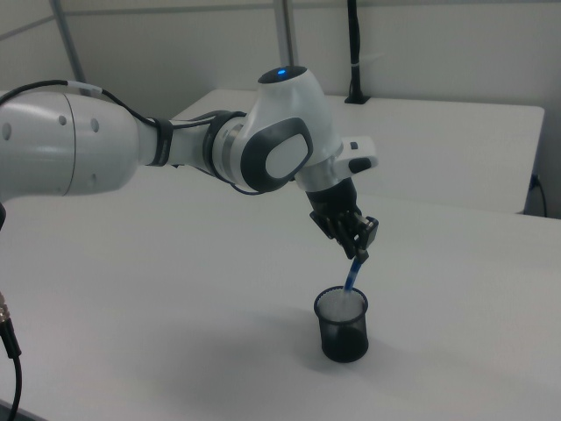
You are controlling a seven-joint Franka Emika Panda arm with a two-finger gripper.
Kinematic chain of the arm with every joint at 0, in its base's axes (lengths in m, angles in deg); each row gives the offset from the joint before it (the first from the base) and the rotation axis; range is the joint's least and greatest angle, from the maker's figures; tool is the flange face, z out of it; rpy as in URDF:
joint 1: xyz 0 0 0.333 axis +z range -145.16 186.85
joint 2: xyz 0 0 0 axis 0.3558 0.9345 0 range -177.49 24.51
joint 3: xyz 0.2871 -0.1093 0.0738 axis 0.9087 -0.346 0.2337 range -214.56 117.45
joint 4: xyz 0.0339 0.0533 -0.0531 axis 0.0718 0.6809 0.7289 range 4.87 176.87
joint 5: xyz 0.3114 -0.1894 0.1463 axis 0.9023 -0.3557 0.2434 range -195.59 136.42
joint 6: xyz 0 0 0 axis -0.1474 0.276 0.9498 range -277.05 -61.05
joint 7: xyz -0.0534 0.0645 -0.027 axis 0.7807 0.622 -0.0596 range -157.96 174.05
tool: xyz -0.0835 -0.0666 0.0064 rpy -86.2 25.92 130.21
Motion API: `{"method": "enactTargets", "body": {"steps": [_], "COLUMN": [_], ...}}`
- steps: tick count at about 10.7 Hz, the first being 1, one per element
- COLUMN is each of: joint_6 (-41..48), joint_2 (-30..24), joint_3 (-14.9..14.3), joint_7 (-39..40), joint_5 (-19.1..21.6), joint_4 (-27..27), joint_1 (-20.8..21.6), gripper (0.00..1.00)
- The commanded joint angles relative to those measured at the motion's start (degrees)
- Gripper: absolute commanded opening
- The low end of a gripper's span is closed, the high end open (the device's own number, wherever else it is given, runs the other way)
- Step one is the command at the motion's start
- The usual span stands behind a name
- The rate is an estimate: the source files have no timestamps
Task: Insert the marker
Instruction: 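Lower the marker tip-first into the cup, then open the gripper and raise it away from the cup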
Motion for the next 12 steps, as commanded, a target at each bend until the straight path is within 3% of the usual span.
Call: {"method": "enactTargets", "body": {"steps": [1,2,5,9,12], "joint_6": [-1.20,-1.11,1.16,15.39,28.39], "joint_2": [-1.35,-1.44,-2.67,-8.72,-13.64], "joint_3": [0.10,0.36,0.80,0.80,0.62], "joint_7": [0.77,0.15,-2.65,-5.91,-5.65], "joint_5": [0.46,0.55,0.55,1.60,1.69], "joint_4": [1.45,1.36,1.18,0.14,-2.94], "joint_1": [0.09,0.61,8.14,20.19,23.46], "gripper": [0.74,1.00,1.00,1.00,1.00]}}
